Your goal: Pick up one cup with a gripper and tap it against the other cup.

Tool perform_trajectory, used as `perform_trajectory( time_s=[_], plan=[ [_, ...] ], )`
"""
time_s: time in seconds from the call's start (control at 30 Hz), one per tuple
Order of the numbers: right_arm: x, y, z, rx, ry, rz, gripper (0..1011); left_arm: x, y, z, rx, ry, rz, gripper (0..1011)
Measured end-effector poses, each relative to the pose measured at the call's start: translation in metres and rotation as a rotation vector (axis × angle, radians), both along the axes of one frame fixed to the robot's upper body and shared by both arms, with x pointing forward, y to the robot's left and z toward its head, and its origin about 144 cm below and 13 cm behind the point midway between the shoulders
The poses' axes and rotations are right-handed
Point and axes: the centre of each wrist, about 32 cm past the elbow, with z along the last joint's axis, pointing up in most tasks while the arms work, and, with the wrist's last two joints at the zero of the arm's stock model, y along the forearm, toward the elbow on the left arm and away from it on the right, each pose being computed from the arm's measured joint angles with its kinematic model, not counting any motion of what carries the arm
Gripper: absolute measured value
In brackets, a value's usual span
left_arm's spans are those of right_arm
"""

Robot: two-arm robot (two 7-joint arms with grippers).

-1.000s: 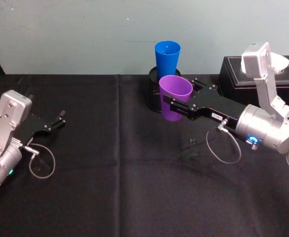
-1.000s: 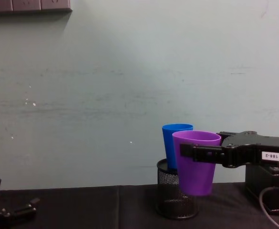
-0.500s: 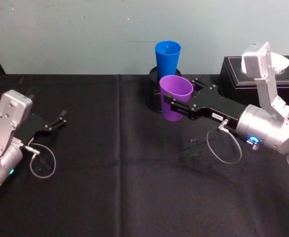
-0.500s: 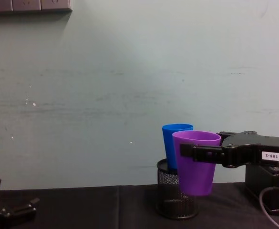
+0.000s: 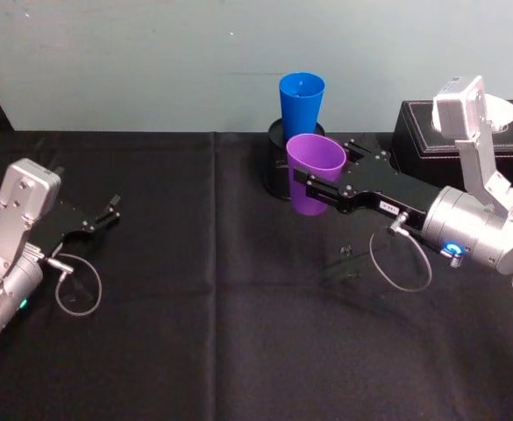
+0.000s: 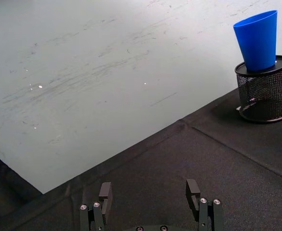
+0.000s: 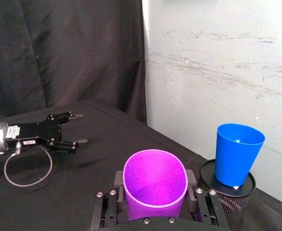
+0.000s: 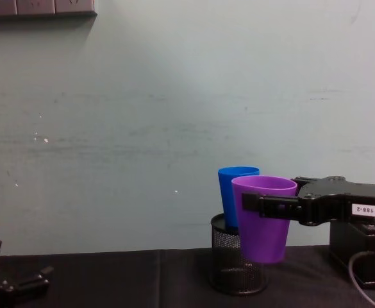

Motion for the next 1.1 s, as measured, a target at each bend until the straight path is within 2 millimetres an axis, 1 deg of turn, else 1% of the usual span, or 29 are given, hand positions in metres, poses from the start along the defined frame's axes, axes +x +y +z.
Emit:
perform_trajectory(
  time_s=[0.57,0.8,1.1],
  plan=[
    [0.000,0.000,0.000,-0.001,0.000,0.001,729,0.000,0.000,0.000,0.000,0.000,0.000,1005],
    [0.013,0.009,-0.008,0.007,-0.026,0.001,729,0.000,0.000,0.000,0.000,0.000,0.000,1005],
    [0.036,0.020,-0.022,0.034,-0.010,-0.050,729,0.000,0.000,0.000,0.000,0.000,0.000,1005]
  ],
)
